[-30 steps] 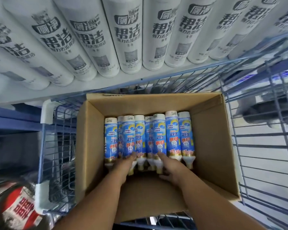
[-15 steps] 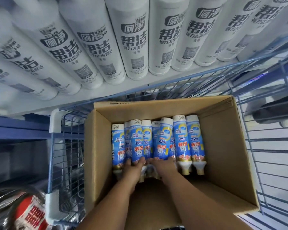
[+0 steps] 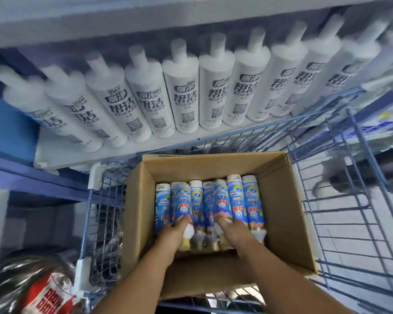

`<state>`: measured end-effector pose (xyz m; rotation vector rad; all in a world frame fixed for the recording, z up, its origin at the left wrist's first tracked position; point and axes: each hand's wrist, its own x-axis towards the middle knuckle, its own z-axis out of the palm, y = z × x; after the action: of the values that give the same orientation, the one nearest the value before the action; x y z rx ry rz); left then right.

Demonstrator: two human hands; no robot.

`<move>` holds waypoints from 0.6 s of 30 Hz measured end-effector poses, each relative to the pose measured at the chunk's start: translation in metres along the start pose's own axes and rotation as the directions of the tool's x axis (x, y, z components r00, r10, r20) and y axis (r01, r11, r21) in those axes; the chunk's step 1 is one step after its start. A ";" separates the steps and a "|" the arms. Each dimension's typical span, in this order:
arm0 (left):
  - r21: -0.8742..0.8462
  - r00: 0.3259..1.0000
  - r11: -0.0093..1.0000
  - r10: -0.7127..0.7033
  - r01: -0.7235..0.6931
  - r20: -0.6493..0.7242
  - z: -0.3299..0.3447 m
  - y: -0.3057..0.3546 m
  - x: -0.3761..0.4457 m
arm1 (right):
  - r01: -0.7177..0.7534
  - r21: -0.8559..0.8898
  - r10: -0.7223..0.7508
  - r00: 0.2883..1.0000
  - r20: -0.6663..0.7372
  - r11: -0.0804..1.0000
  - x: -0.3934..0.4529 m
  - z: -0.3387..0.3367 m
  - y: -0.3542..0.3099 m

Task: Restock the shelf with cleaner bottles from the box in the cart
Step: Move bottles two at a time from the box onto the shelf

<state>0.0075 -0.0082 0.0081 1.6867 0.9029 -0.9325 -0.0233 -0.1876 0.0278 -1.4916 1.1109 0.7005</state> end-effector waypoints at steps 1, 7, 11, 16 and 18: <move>0.010 1.000 1.000 0.006 -0.006 -0.007 -0.001 -0.002 -0.006 | 0.002 0.011 -0.002 1.000 0.012 1.000 -0.007 -0.002 -0.001; -0.101 0.996 0.993 0.056 -0.063 -0.064 0.003 -0.003 -0.066 | 0.124 -0.142 -0.119 0.992 0.042 0.982 -0.060 -0.023 0.007; -0.133 0.984 0.975 0.172 -0.177 -0.050 0.005 -0.004 -0.106 | 0.234 -0.176 -0.225 0.972 0.072 0.956 -0.096 -0.038 0.014; -0.180 0.953 0.936 0.296 -0.302 -0.061 0.008 -0.002 -0.159 | 0.369 -0.147 -0.358 0.929 0.093 0.918 -0.146 -0.056 0.014; -0.177 0.933 0.916 0.351 -0.359 -0.079 0.008 0.001 -0.186 | 0.419 -0.135 -0.409 0.907 0.102 0.898 -0.170 -0.064 0.011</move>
<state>-0.0730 -0.0427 0.1724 1.6407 0.6596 -0.5465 -0.1077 -0.2038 0.1880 -1.7509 0.6596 0.5417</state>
